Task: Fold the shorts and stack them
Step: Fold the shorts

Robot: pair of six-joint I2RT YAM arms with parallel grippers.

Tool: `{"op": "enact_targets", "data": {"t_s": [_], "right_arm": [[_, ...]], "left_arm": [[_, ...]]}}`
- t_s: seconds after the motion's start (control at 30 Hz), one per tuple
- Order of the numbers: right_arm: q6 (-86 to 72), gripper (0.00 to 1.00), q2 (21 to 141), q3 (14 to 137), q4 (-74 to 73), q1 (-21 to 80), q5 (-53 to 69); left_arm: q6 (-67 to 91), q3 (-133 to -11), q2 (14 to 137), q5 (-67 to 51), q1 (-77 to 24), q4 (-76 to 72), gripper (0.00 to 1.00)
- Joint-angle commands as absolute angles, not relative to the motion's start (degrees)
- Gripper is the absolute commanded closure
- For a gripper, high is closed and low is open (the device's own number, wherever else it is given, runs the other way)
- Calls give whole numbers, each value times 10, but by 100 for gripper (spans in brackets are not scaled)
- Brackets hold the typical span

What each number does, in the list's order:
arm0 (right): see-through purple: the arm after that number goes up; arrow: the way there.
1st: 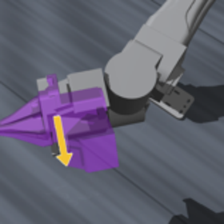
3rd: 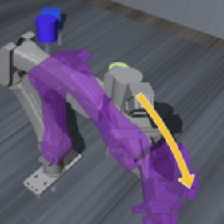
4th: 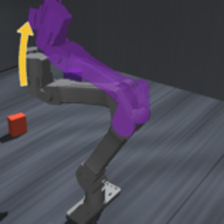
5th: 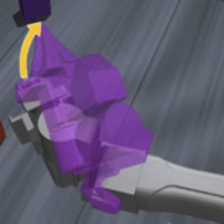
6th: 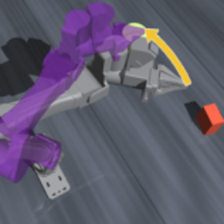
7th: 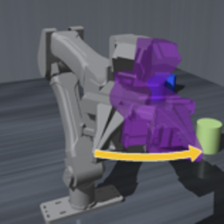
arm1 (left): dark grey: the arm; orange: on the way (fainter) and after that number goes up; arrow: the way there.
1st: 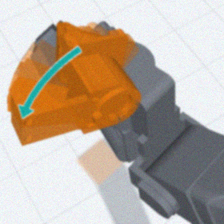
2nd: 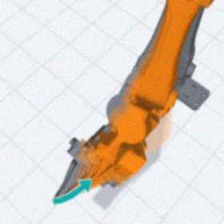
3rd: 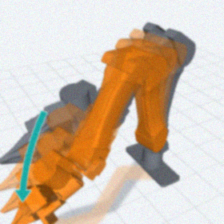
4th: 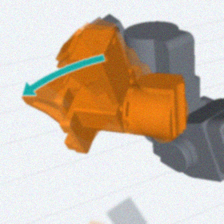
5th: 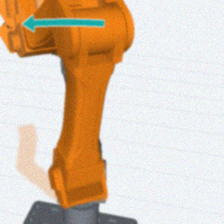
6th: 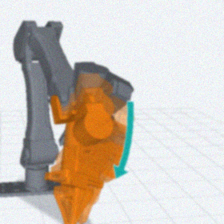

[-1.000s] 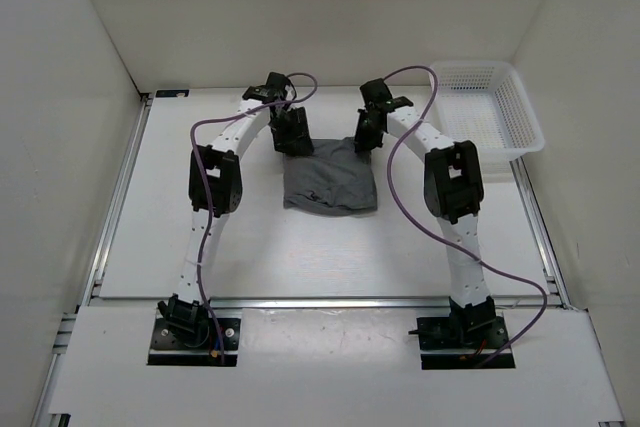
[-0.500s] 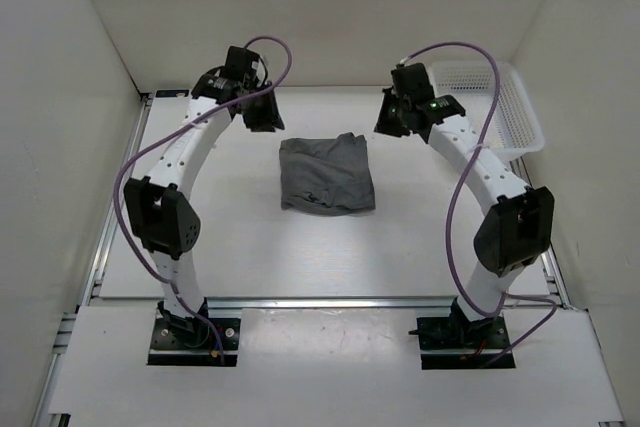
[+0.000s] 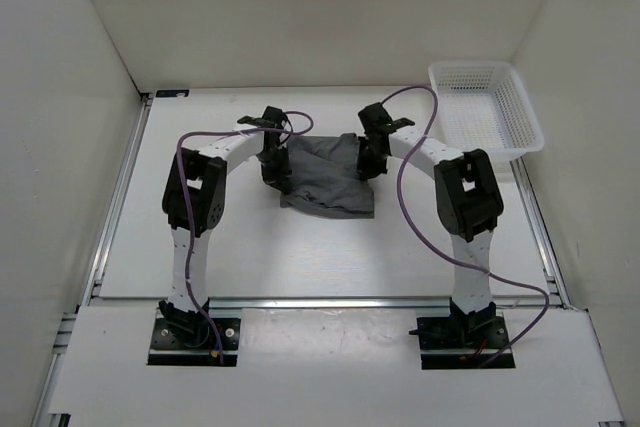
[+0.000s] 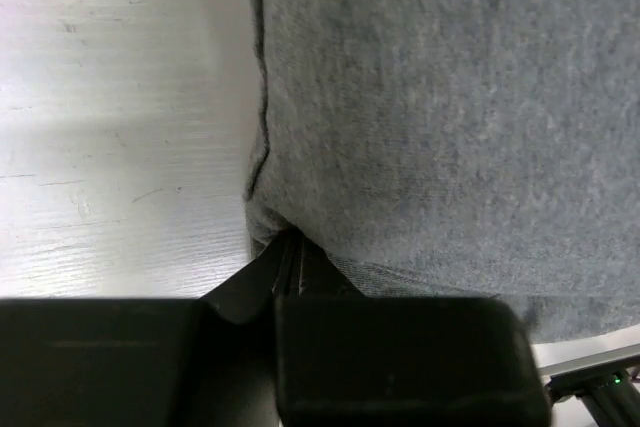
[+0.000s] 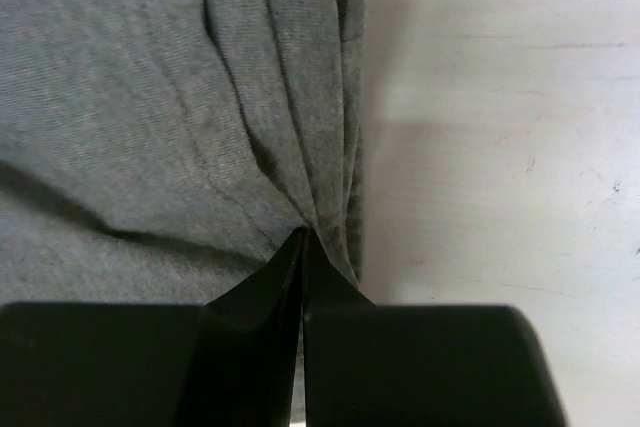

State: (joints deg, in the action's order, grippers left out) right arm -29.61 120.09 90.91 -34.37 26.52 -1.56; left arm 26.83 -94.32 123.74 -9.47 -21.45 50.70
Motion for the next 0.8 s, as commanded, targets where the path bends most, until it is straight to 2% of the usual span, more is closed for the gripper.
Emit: {"op": "enact_targets", "data": {"t_s": [0.0, 0.07, 0.1, 0.13, 0.17, 0.2, 0.27, 0.3, 0.33, 0.47, 0.5, 0.53, 0.57, 0.6, 0.63, 0.7, 0.77], "right_arm": [[-297, 96, 1158, 923, -347, 268, -30], [-297, 91, 1122, 917, -352, 268, -48], [-291, 80, 1081, 917, -359, 268, -56], [-291, 73, 1058, 917, -368, 268, -68], [-291, 67, 1036, 917, -374, 268, -81], [-291, 51, 994, 917, -382, 268, -94], [-291, 28, 929, 903, -402, 268, -138], [-291, 13, 906, 894, -408, 268, -153], [-291, 8, 884, 882, -413, 268, -167], [-296, 4, 760, 810, -436, 263, -231], [-296, 4, 740, 779, -442, 263, -243], [-302, 4, 723, 764, -450, 263, -265], [-309, 4, 691, 750, -467, 263, -275], [-309, 4, 676, 725, -476, 263, -284], [-316, 4, 650, 712, -494, 263, -290], [-316, 8, 622, 680, -494, 263, -290], [-316, 8, 578, 633, -494, 263, -296]], "left_arm": [[254, -949, 1217, -83, -217, 484, 90], [254, -957, 1189, -70, -217, 496, 90], [248, -964, 1158, -65, -217, 518, 90], [248, -974, 1141, -60, -217, 532, 88], [243, -992, 1123, -49, -217, 547, 81], [237, -1000, 1085, -44, -217, 561, 76], [232, -1012, 1043, -35, -217, 593, 65], [232, -1012, 1022, -27, -217, 601, 57], [232, -1013, 978, -27, -217, 606, 44], [256, -952, 852, -11, -217, 606, 41], [263, -936, 825, 6, -217, 606, 37], [271, -919, 771, 14, -217, 606, 25], [285, -881, 744, 23, -217, 606, 23], [294, -862, 717, 41, -217, 601, 13], [300, -842, 668, 47, -217, 601, 10], [310, -797, 623, 57, -217, 601, 9], [325, -772, 569, 62, -217, 601, 9]]}}
